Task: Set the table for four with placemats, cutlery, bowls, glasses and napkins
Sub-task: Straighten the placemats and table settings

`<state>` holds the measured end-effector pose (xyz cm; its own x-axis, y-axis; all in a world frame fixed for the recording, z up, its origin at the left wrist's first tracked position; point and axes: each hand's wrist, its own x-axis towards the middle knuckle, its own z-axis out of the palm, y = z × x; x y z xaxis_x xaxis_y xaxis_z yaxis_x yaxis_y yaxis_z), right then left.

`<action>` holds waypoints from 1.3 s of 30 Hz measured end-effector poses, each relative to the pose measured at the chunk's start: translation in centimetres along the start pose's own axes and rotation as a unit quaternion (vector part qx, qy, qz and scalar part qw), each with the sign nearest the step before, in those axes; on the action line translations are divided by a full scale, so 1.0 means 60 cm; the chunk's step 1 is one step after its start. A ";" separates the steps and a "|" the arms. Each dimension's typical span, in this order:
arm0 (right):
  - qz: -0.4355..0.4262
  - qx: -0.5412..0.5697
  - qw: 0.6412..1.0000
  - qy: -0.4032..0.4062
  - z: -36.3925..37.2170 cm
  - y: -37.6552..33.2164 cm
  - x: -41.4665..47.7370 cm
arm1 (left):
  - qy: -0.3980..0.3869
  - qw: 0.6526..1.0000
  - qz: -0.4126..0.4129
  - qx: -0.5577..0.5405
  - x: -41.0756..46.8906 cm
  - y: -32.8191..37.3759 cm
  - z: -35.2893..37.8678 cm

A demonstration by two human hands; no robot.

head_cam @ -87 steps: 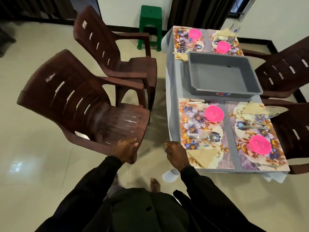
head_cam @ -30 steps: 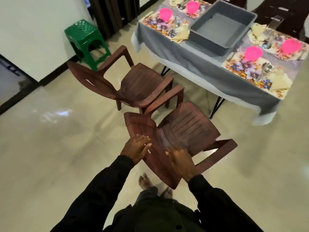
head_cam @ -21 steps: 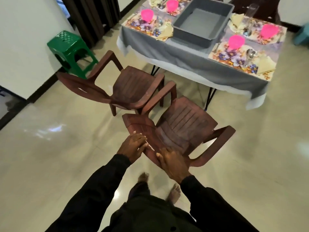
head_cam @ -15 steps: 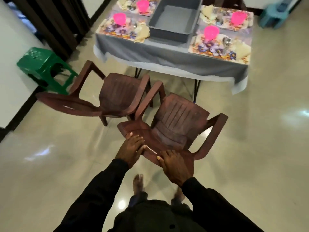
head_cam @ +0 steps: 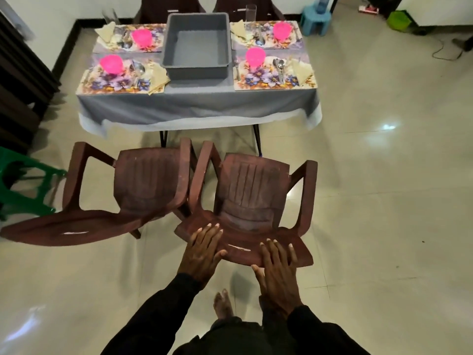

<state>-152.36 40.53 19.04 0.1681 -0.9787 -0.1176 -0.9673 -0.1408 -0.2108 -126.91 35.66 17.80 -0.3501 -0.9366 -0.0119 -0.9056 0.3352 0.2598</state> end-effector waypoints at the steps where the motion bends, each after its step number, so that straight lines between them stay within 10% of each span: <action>1: -0.002 0.011 1.000 0.003 0.000 0.000 0.002 | 0.003 1.000 0.001 0.000 -0.001 0.001 -0.001; 39: -0.166 0.013 0.986 0.033 -0.099 0.267 0.224 | -0.059 0.985 -0.161 -0.027 0.229 0.174 0.015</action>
<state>-166.74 24.22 19.84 0.4605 -0.8873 0.0256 -0.8560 -0.4515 -0.2519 -141.41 26.38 19.51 -0.0749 -0.9743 -0.2124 -0.9613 0.0139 0.2752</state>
